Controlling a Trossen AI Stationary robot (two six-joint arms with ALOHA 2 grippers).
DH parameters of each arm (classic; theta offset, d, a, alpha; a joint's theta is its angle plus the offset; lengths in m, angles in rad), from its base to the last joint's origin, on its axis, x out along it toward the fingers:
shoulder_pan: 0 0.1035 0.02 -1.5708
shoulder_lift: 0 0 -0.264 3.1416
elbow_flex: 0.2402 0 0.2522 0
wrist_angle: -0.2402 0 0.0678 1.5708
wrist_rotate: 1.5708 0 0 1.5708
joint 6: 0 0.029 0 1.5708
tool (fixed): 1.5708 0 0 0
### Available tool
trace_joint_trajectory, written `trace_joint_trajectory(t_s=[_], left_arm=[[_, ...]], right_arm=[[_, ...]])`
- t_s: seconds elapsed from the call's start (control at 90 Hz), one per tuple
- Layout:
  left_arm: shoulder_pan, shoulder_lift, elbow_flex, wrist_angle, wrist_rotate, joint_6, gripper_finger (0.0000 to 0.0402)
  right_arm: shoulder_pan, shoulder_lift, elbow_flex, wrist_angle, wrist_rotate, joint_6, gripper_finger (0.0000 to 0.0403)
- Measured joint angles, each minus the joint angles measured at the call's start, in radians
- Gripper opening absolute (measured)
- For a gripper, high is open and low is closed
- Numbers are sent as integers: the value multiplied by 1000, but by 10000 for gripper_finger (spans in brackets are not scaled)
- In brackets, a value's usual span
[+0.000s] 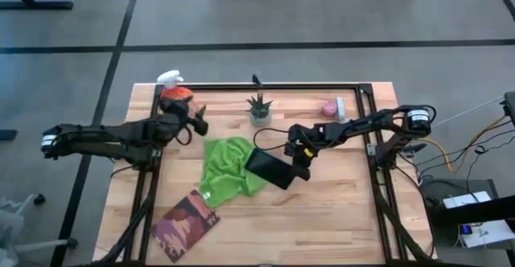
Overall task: Apply microfiber cloth
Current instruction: Spray the front and back of the tablet with the spray bottle
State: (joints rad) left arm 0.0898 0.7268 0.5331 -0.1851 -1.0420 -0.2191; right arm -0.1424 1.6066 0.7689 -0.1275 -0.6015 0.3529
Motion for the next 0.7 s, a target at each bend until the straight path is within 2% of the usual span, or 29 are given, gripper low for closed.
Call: trace_joint_trajectory(t_s=[0.256, 0.333, 0.411, 0.478, 0.6, 0.7], left_arm=[[0, 25, -12, -9, -396, -105, 335], [5, 30, -12, -8, -455, -143, 347], [18, 36, -12, -6, -468, -151, 354], [43, 35, -12, -8, -428, -135, 356], [130, 6, 23, -14, -169, -70, 356], [218, -18, 84, -51, -5, -5, 356]], right_arm=[[39, -11, 0, 16, 65, 3, 17], [51, -5, 0, 34, 62, -4, 12], [58, -5, 0, 40, 63, -11, 10], [58, -5, 0, 40, 60, -12, 10], [62, -5, 0, 40, 60, -11, 9], [65, -5, 0, 38, 59, -12, 9]])
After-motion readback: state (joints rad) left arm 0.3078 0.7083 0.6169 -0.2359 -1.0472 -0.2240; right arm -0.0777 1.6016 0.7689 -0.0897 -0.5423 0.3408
